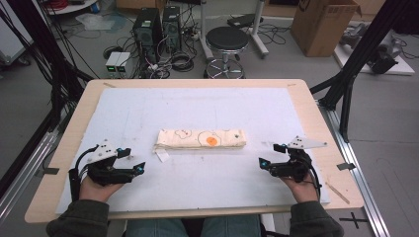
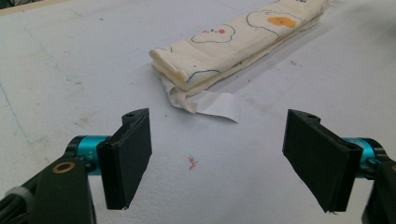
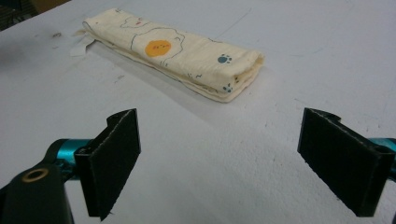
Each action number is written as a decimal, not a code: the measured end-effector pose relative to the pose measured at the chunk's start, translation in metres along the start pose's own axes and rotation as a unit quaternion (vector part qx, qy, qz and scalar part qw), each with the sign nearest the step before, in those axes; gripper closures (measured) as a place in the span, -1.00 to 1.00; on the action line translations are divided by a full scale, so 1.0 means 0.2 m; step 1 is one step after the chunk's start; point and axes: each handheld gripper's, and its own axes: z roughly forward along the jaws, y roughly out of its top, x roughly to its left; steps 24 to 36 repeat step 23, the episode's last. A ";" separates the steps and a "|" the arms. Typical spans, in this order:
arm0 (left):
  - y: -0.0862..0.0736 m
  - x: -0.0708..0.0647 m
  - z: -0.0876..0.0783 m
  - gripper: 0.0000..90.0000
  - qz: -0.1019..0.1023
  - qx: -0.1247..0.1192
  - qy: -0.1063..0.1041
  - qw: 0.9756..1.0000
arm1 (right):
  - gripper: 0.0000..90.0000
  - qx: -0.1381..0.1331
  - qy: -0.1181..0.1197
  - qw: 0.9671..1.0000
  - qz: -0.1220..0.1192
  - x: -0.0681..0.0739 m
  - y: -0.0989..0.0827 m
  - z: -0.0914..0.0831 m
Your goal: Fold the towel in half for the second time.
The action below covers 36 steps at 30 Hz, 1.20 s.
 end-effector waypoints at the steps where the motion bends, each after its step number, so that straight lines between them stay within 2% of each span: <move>1: -0.01 0.00 0.00 -0.46 0.001 0.000 0.001 1.000 | -0.72 0.001 0.001 1.000 0.001 0.00 0.00 0.00; 4: -0.02 -0.01 -0.01 -0.46 0.005 0.003 0.004 1.000 | -0.72 0.002 0.001 1.000 0.000 0.00 -0.02 0.00; 13: -0.04 -0.03 -0.02 -0.46 0.000 -0.001 0.003 1.000 | -0.72 0.006 0.004 1.000 -0.004 0.02 -0.04 0.00; 22: -0.05 -0.03 -0.01 -0.46 0.006 0.003 0.003 1.000 | -0.72 0.013 0.007 1.000 -0.018 0.03 -0.05 0.01; 36: -0.05 -0.03 -0.01 -0.46 0.006 0.001 0.003 1.000 | -0.72 0.015 0.008 1.000 -0.017 0.03 -0.05 0.01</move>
